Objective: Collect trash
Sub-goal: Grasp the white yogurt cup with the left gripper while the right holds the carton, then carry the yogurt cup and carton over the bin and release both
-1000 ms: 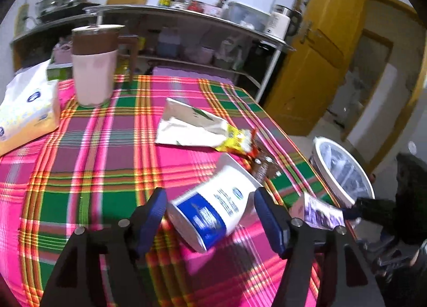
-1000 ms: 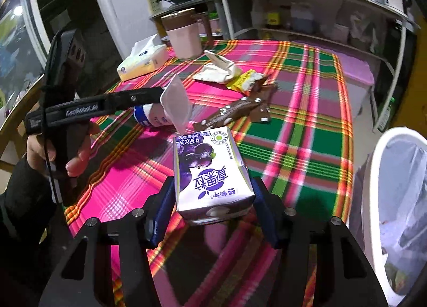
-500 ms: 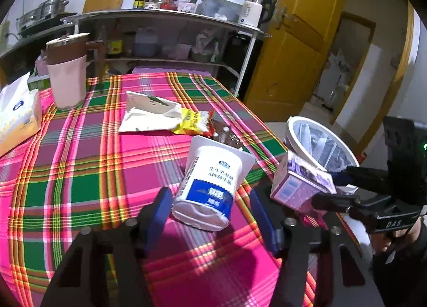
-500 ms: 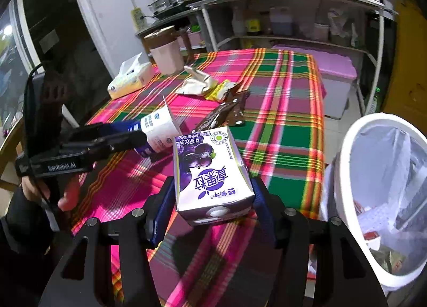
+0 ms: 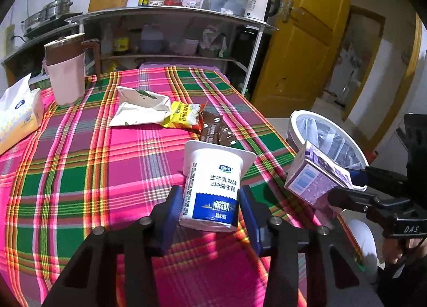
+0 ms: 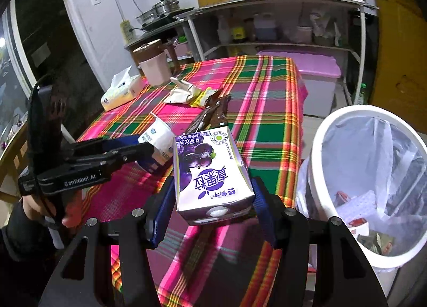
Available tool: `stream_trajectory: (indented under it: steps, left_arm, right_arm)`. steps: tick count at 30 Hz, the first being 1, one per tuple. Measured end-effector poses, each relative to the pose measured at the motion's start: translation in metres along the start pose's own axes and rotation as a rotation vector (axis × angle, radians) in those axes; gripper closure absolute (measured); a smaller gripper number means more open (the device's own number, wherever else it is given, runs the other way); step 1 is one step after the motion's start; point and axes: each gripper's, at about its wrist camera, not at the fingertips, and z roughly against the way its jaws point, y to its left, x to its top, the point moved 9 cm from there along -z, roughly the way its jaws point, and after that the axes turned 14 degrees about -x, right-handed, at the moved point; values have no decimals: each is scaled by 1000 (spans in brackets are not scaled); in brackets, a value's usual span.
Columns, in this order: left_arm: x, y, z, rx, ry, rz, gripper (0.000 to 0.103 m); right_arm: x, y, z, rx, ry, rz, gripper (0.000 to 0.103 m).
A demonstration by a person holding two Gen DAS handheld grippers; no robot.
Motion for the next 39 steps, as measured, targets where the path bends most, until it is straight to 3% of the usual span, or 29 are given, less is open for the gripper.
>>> stream_trajectory:
  steps: [20,39]
  left_arm:
    - [10,-38,16,-18,-64,3,60]
    - [40,-112,-21,-144,-54,-74,60]
  right_arm:
    - [0,-26,24,-31,-49,-59,46]
    - [-1,-89,50,-177,-96,-141,46]
